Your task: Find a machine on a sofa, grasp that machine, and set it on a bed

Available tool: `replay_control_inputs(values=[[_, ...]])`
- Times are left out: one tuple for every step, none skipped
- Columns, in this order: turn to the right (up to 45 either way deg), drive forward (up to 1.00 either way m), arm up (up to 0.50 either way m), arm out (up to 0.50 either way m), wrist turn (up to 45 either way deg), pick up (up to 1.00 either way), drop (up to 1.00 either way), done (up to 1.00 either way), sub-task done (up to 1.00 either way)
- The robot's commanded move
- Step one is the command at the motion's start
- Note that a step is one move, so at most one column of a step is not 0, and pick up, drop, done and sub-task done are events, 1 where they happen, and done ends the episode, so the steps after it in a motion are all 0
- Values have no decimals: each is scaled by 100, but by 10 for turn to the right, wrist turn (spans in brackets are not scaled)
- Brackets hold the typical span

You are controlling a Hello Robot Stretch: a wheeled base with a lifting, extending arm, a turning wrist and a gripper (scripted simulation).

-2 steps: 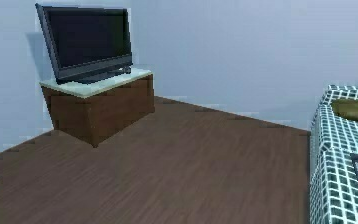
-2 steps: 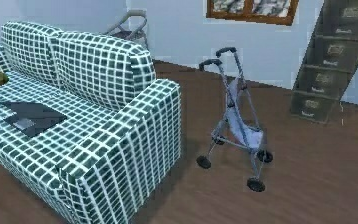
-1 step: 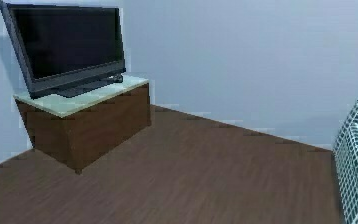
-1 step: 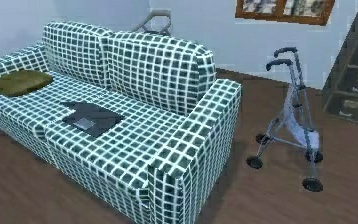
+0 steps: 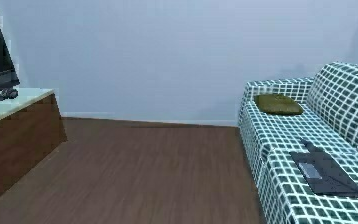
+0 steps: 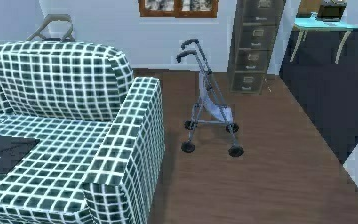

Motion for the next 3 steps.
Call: replay_control_inputs(values=[[0, 25, 0, 0, 0, 0, 0, 0, 0], [-360, 0, 0, 0, 0, 0, 0, 0, 0], [450, 0, 0, 0, 0, 0, 0, 0, 0]])
